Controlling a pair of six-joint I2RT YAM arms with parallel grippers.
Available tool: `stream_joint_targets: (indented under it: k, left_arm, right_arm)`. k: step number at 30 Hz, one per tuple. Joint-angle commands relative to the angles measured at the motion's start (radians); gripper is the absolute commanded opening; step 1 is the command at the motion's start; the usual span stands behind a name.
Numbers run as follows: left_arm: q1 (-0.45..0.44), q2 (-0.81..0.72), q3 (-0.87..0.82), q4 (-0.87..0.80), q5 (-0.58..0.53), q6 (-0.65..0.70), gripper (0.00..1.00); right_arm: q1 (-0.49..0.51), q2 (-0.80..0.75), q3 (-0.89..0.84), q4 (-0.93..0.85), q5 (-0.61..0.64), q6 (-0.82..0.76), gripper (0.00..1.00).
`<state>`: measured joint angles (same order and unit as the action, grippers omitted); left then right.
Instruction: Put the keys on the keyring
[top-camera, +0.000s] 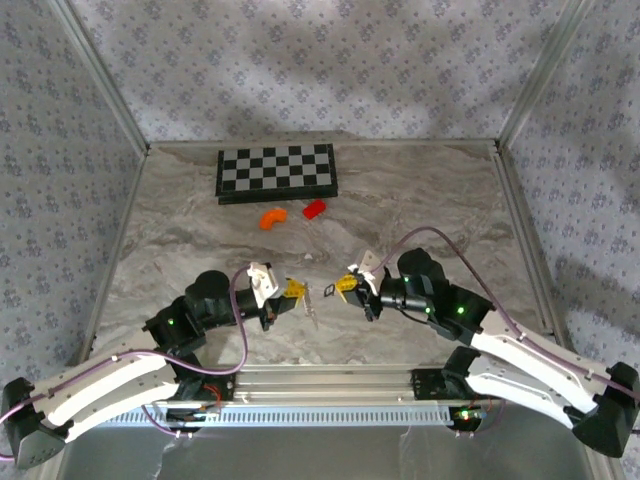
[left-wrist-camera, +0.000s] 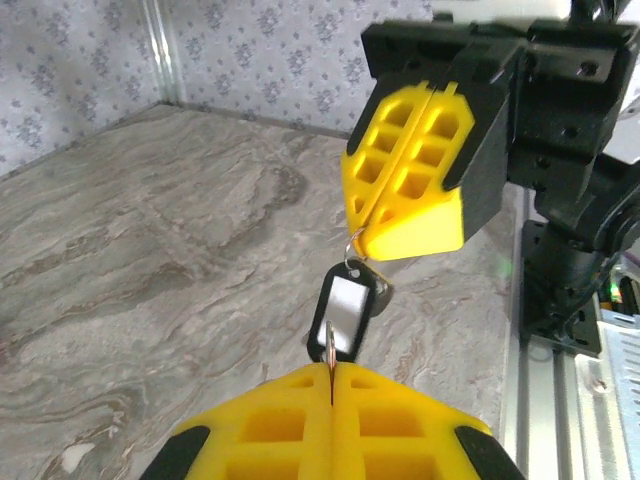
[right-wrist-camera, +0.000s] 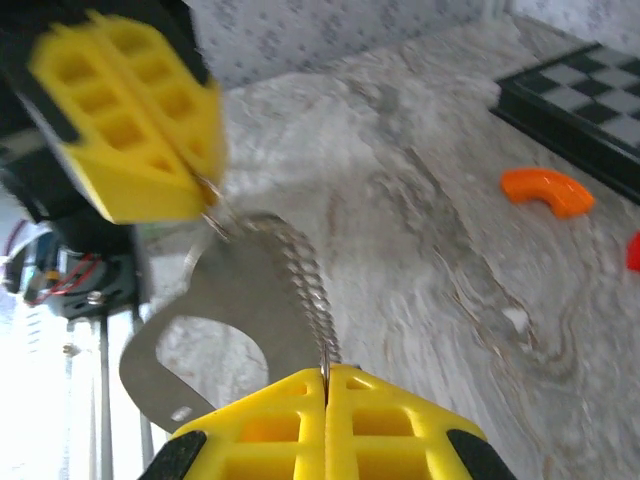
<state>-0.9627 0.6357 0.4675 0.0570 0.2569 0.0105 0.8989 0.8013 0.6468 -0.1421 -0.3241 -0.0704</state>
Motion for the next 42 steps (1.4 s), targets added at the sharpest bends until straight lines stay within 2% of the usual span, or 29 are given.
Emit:
stream_joint_targets:
  k: [1,7,19,30,42]
  left_arm:
    - [-0.005,0.0,0.061,0.071,0.082,0.006,0.0]
    - [-0.005,0.025,0.077,0.081,0.133,-0.004,0.0]
    - [-0.005,0.02,0.079,0.092,0.148,-0.009,0.0]
    - [-0.005,0.021,0.074,0.1,0.159,-0.01,0.0]
    - [-0.005,0.009,0.062,0.112,0.154,-0.017,0.0]
  right_arm:
    - [0.042,0.003,0.101,-0.102,-0.034,-0.064,0.0]
    - [0.097,0.052,0.197,-0.182,-0.014,-0.063,0.0]
    - [0.134,0.087,0.227,-0.226,0.039,-0.067,0.0]
    - [0.132,0.053,0.138,-0.036,0.019,0.022,0.0]
    - [0.131,0.037,0.109,-0.027,0.033,0.05,0.0]
